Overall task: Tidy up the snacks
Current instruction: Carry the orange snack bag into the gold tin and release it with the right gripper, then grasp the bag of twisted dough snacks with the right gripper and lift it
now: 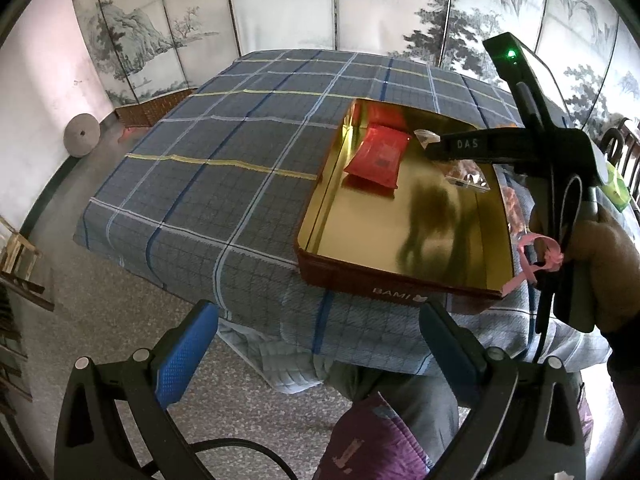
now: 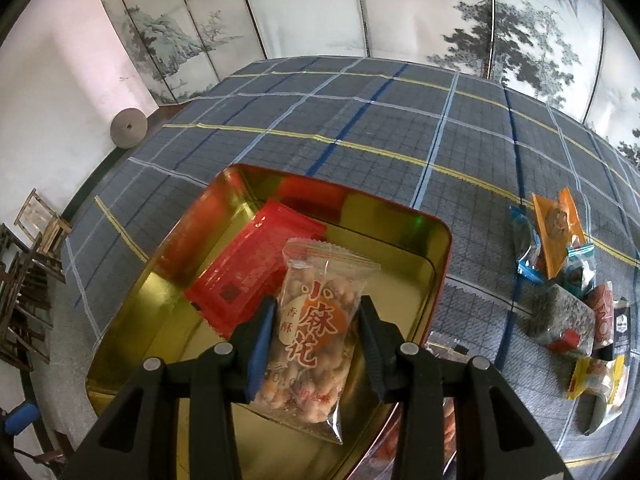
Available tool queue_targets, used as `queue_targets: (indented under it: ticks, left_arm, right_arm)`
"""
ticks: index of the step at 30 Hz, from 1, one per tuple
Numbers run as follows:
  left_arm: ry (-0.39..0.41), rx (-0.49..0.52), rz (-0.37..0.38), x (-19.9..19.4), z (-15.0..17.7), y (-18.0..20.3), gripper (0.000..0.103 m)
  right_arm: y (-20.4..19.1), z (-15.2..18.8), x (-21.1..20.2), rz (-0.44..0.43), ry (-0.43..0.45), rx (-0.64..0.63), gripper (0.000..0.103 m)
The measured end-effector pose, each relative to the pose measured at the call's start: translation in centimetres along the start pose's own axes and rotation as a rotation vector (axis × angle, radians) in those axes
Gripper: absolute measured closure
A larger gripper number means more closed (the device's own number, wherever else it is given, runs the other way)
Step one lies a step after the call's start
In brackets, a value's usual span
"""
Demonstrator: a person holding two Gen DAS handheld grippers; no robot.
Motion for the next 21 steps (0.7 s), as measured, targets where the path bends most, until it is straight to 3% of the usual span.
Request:
queue_targets:
  ticks: [13, 16, 21]
  left_arm:
    - [-0.024, -0.006, 0.005, 1.1, 0.1, -0.6, 0.004]
    - [-0.016, -0.010, 0.006, 0.9, 0.0, -0.9, 0.004]
    - [-0.007, -0.015, 0.025, 0.7, -0.1, -0.7, 0.004]
  right_arm:
    - [0.8, -0.3, -1.0, -0.023, 0.028, 0.041, 0.061]
    - [1.6, 0.0, -4.4, -0.040, 0.090, 0.052, 0.061]
    - [5.9, 4.3, -10.7, 0.078, 0.105, 0.064, 0.060]
Point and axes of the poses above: each gripper's, at about its wrist camera, not at the fingertips, and x roughly the way its jaws point, y to its right, z to its underside, the point moved 4 cm from there along x, roughly the way its jaws point, and after that the axes turned 12 degrees about -z, right-handed, at the moved point
